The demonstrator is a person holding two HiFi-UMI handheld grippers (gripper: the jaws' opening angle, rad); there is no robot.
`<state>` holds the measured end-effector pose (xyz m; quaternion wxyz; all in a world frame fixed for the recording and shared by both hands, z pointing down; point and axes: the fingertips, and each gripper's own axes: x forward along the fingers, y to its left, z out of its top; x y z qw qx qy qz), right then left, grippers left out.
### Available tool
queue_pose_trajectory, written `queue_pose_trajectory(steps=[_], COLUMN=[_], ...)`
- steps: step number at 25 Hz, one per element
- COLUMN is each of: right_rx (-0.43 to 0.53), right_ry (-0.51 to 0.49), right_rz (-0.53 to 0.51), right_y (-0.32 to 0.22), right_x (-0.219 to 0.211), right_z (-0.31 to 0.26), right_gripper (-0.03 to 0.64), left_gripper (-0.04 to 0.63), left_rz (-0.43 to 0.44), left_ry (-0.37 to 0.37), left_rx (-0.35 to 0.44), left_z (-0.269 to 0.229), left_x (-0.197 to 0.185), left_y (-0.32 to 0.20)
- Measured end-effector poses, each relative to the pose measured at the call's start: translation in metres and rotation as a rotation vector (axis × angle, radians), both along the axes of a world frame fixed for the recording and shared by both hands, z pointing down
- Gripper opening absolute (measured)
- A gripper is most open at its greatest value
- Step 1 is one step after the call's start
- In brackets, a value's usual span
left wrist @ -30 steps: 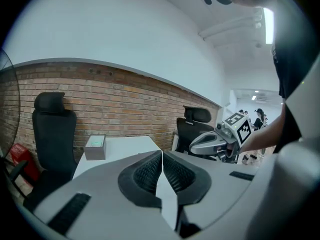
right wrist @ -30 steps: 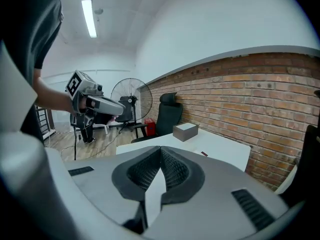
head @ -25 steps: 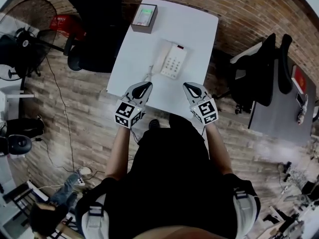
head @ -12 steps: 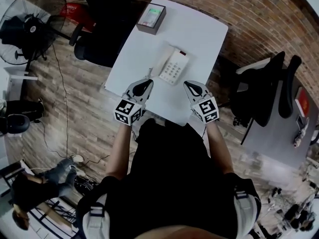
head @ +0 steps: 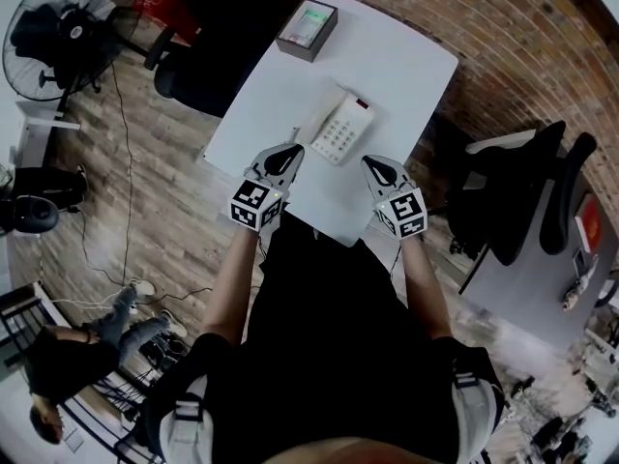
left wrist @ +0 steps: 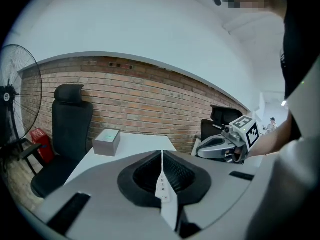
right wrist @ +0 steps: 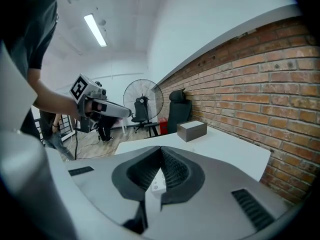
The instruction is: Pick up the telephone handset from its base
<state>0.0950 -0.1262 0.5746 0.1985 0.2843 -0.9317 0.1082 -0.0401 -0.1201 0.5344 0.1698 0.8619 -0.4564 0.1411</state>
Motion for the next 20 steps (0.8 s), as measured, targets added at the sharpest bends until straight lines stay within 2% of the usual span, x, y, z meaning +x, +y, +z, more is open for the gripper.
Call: queue_pose_trajectory(steps=[8, 13, 20], right_rx=[-0.004, -0.01, -0.033], right_ry=[0.02, 0.038, 0.054], right_rz=[0.024, 0.034, 0.044], right_y=[-0.011, -0.017, -0.018], right_x=[0.007, 0.009, 0.007], right_z=[0.003, 0.006, 0.015], right_gripper=[-0.003, -0.003, -0.003], left_gripper=[0.025, 0.025, 0.025], left_rz=[0.011, -0.017, 0.034], left_ry=[-0.034, 0.035, 0.011], left_rx=[-0.039, -0.025, -0.045], left_z=[0.027, 0.03, 0.051], left_x=[-0.002, -0.003, 0.004], left_y=[-0.022, -0.042, -0.059])
